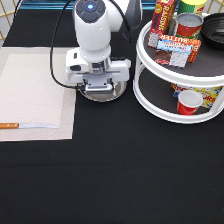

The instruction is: Arrange plate and fork

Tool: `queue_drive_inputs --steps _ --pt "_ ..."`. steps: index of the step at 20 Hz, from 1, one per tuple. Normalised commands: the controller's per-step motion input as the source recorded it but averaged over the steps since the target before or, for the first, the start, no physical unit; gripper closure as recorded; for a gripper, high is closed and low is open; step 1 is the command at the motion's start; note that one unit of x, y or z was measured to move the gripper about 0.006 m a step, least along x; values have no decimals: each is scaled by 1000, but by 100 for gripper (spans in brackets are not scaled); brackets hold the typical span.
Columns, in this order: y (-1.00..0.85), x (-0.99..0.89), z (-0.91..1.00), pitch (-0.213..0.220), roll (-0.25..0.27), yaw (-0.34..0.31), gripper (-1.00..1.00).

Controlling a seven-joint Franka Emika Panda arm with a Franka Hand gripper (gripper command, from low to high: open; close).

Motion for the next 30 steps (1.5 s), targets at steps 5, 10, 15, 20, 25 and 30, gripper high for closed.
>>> queue_drive_inputs --steps 5,10,15,20,25,30 --pt "-289 351 0 0 -18 -53 -100" --pt "-293 322 0 0 -39 -86 -100" --pt "-417 239 -25 -6 -13 -86 -100" --pt "-491 249 -31 -11 -2 -52 -100" --pt "-581 326 0 0 0 -37 -100" --pt "-669 319 0 0 0 -40 -100"
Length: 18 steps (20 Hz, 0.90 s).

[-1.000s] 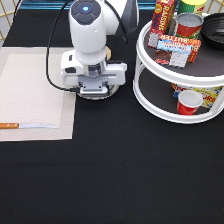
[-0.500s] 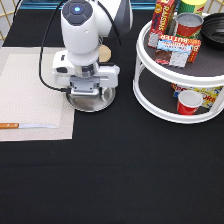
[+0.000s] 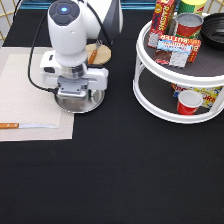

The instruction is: Arrange plate and fork

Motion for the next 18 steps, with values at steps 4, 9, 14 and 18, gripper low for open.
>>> queue_drive_inputs --steps 4,9,14,18 --pt "-741 304 0 0 4 -9 -100" --pt "-789 265 0 0 24 23 -100" --pt "-801 290 0 3 48 112 -100" --pt "-759 227 0 15 64 169 -100"
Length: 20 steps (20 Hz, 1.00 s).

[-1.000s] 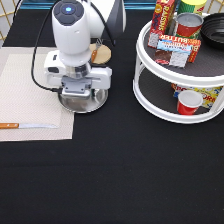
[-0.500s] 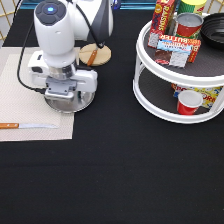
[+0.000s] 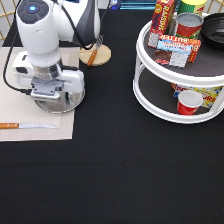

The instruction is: Arrange plate and fork

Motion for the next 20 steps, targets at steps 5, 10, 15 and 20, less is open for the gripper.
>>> queue_drive_inputs --steps 5,10,15,20 --pt "-763 150 -2 30 62 162 -100" --pt "-793 45 0 73 62 97 -100" --pt "-774 6 0 90 62 -3 -100" --pt "-730 0 0 93 68 -18 -100"
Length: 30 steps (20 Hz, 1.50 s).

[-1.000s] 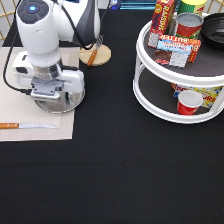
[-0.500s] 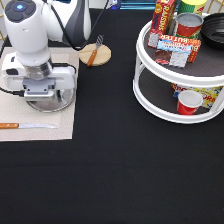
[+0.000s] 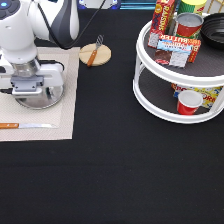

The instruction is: Arrange plate and fork

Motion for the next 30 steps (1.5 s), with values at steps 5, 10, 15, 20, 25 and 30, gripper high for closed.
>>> queue_drive_inputs --steps 5,10,15,20,25,30 --pt "-737 52 0 86 71 -15 -100" --pt "-513 207 0 86 67 -7 -100" --pt "317 -57 159 81 9 25 -100" --pt "603 -441 771 39 -63 65 -100" --pt "758 -777 958 -11 -111 48 -100" --pt "611 -993 778 -91 -127 0 -100"
